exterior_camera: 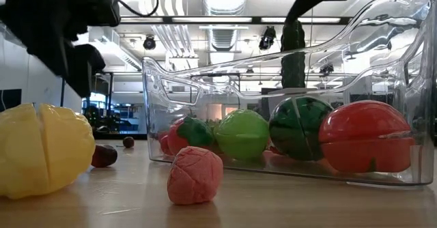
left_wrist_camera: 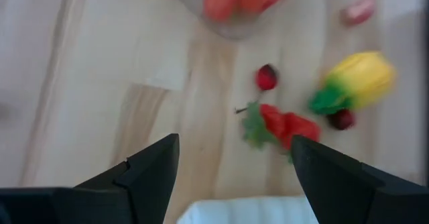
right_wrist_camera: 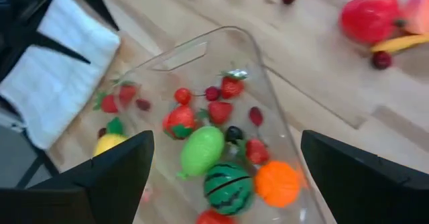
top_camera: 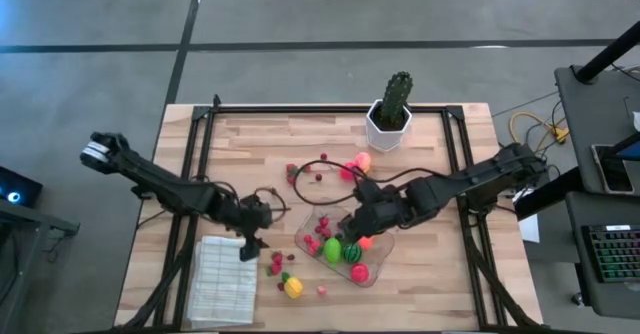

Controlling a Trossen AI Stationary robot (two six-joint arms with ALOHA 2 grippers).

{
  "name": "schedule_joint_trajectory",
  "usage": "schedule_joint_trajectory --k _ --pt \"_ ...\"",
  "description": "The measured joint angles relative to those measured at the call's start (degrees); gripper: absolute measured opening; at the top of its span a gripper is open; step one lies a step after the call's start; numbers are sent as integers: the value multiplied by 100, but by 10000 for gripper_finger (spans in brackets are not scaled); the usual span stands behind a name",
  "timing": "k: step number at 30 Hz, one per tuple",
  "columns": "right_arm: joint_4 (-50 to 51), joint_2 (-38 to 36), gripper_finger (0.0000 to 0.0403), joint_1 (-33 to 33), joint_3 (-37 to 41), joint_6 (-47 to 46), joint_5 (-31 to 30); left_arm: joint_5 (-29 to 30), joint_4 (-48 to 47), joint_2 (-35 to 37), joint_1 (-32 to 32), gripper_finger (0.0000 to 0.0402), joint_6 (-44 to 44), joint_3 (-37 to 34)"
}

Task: Pick and placing Produce into tupperware
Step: Put the red strawberry into the transparent bin

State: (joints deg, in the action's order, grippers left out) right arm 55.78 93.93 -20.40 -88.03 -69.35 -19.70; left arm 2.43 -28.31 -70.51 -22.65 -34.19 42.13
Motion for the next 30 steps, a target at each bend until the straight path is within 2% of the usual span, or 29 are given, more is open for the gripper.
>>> schedule_joint_trajectory --k 3,7,15,30 --pt "161 -27 370 2 0 -74 -18 386 51 -359 -242 271 103 44" --pt "269 -24 370 0 2 -332 -146 540 242 -710 -552 271 569 40" --pt "264 -18 370 4 2 -639 -341 1010 528 -1006 -938 271 884 32" --pt "250 -13 370 4 2 -750 -398 987 1256 -1383 -1019 271 1103 15"
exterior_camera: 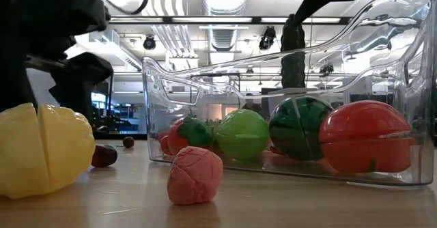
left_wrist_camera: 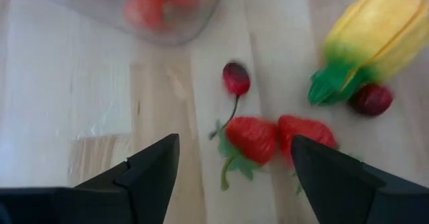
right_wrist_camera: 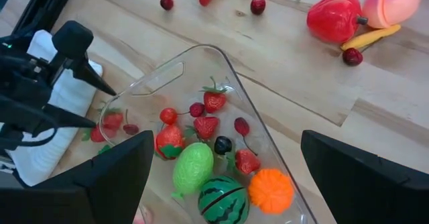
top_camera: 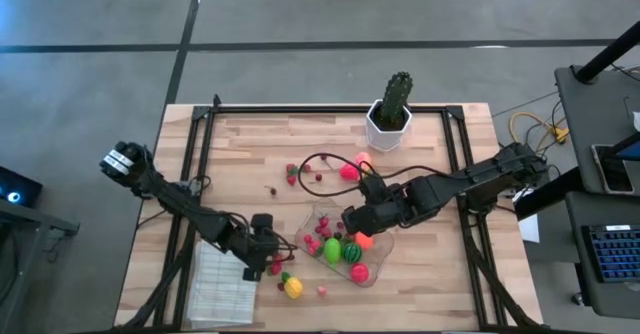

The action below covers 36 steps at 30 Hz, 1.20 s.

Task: Pick and placing Produce into tupperware
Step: Put the red strawberry into the transparent bin

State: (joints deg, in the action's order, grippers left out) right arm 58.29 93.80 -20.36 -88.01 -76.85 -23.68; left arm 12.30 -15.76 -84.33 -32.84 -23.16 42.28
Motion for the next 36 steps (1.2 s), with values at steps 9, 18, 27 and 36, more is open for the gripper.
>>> schedule_joint_trajectory --k 9,18,27,36 --pt "8 0 370 0 2 107 2 2 331 -6 -22 271 -44 -33" --pt "26 0 370 0 2 253 -3 141 328 -6 -20 271 121 -163" --pt "23 2 370 0 4 338 -44 -293 719 -441 -28 271 138 -180" --pt "22 2 370 0 4 232 -42 -219 767 -533 -28 270 230 -149"
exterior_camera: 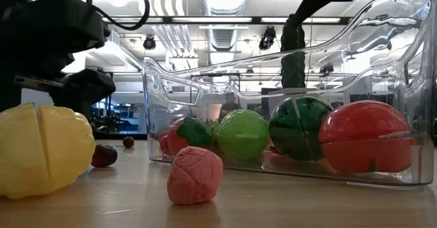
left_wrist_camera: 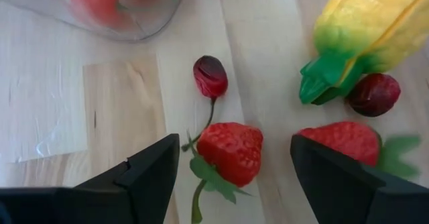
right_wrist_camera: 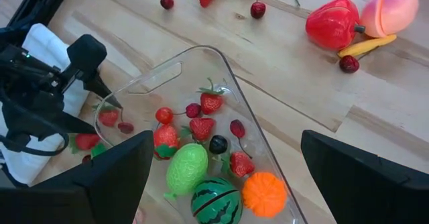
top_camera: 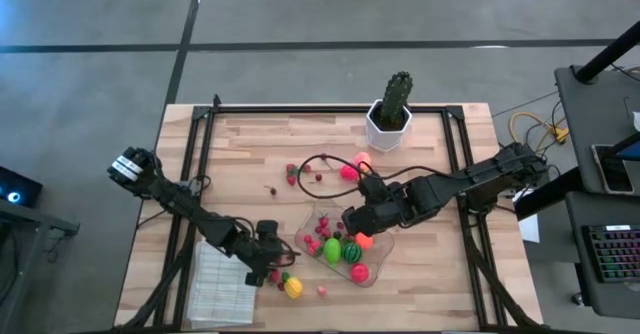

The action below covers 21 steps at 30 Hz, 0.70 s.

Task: Pick and placing Produce into tupperware
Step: Put the red strawberry into the transparent bin

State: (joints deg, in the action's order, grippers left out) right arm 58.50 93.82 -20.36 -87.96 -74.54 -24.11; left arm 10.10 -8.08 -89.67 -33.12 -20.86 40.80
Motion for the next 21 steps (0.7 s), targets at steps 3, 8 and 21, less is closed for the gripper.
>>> schedule_joint_trajectory --k 3,8,21 --pt "0 0 370 0 0 -1 -1 46 6 -15 0 257 32 2" --pt "-2 2 370 0 0 -4 1 75 -8 -20 0 207 55 2" --pt "-2 2 370 0 0 -47 3 90 -2 -20 2 135 81 -11"
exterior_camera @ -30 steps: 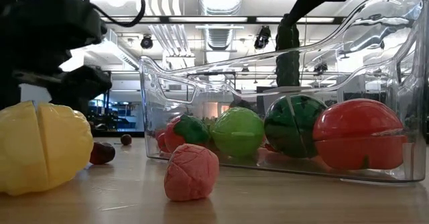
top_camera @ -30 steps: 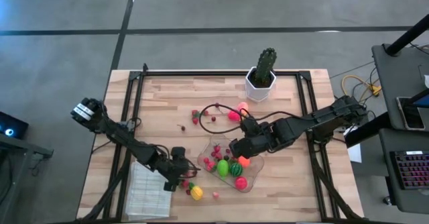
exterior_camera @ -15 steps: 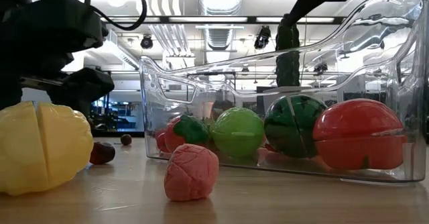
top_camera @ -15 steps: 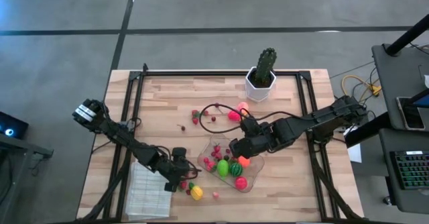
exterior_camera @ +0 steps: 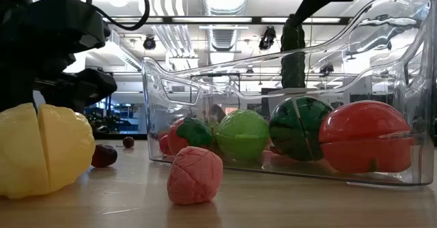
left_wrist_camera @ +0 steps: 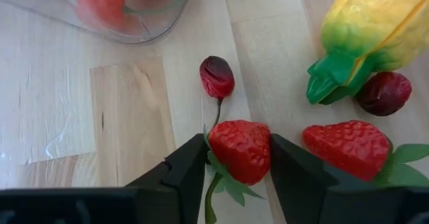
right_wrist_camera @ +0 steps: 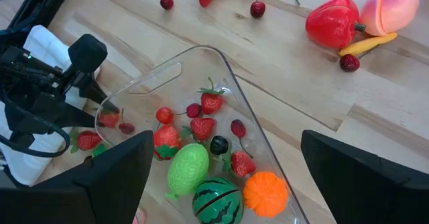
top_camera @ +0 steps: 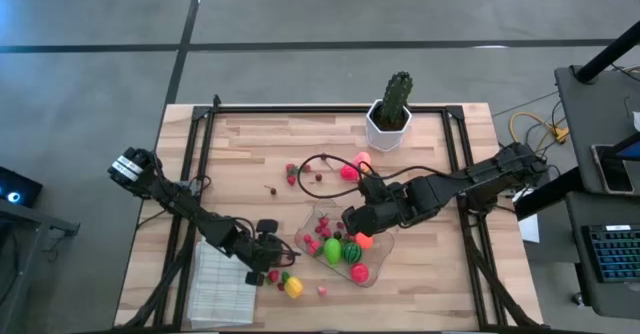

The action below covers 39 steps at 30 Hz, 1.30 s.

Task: Pick and placing Produce into tupperware
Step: Put the red strawberry into the transparent bin

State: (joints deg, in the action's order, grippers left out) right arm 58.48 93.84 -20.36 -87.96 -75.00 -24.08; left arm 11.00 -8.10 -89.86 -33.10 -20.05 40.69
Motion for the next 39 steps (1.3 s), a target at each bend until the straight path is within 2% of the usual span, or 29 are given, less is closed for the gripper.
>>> schedule_joint_trajectory --k 5,10,13,16,20,23,25,29,34,39 --pt "0 0 370 0 0 0 0 -2 -129 48 2 131 0 20" --pt "-4 0 370 0 0 0 0 146 -853 385 2 130 -15 223" --pt "-10 0 370 0 0 1 0 456 -1457 821 2 130 -20 387" --pt "-11 0 370 0 0 2 0 1042 -1694 1385 2 130 111 576" --pt "-4 0 370 0 0 -30 -6 1665 -1469 2102 50 130 884 722" --pt "0 -4 370 0 0 -241 -242 1630 -865 2459 189 129 1554 724" --pt "11 -36 370 -4 0 -376 -449 1332 -343 2557 316 129 1925 678" --pt "33 -199 370 -4 0 -559 -821 660 331 2259 661 130 2181 670" --pt "94 -415 370 -2 0 -603 -1062 774 1038 1539 1019 155 1634 658" --pt "96 -479 370 -30 0 -605 -1056 760 1606 1093 1093 213 1434 701"
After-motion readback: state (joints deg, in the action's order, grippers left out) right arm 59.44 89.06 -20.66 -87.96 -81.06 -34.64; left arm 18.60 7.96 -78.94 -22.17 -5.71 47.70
